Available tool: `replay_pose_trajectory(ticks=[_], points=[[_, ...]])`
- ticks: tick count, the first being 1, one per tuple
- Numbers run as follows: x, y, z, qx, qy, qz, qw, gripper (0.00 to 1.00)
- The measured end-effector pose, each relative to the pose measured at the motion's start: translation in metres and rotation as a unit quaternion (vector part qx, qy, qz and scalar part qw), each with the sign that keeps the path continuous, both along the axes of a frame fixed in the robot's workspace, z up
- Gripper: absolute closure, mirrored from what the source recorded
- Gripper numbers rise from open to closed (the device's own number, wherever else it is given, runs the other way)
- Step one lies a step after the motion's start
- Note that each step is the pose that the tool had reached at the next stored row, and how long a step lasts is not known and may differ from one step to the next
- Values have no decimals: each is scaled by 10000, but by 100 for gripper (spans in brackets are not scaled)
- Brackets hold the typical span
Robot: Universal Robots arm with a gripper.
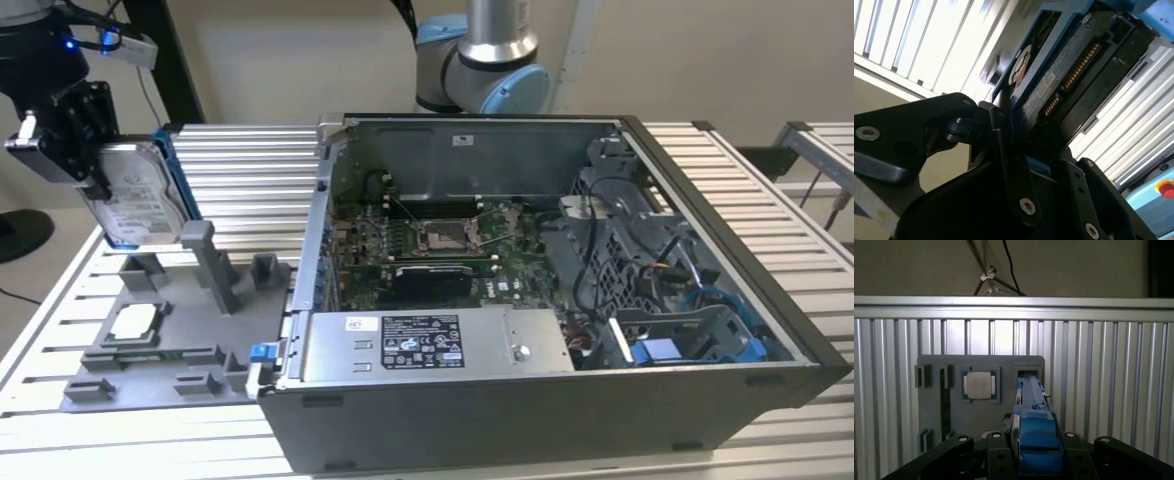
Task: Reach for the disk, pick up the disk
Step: 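Pick up the disk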
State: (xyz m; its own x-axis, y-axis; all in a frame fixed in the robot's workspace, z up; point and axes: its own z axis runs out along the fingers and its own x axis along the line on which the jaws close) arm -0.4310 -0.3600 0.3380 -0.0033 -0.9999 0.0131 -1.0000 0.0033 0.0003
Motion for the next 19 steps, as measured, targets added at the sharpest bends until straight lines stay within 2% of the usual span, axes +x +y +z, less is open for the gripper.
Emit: replay_pose_trajectory(ticks=[19], points=[[0,0,168,-6,0,0,10000,100]])
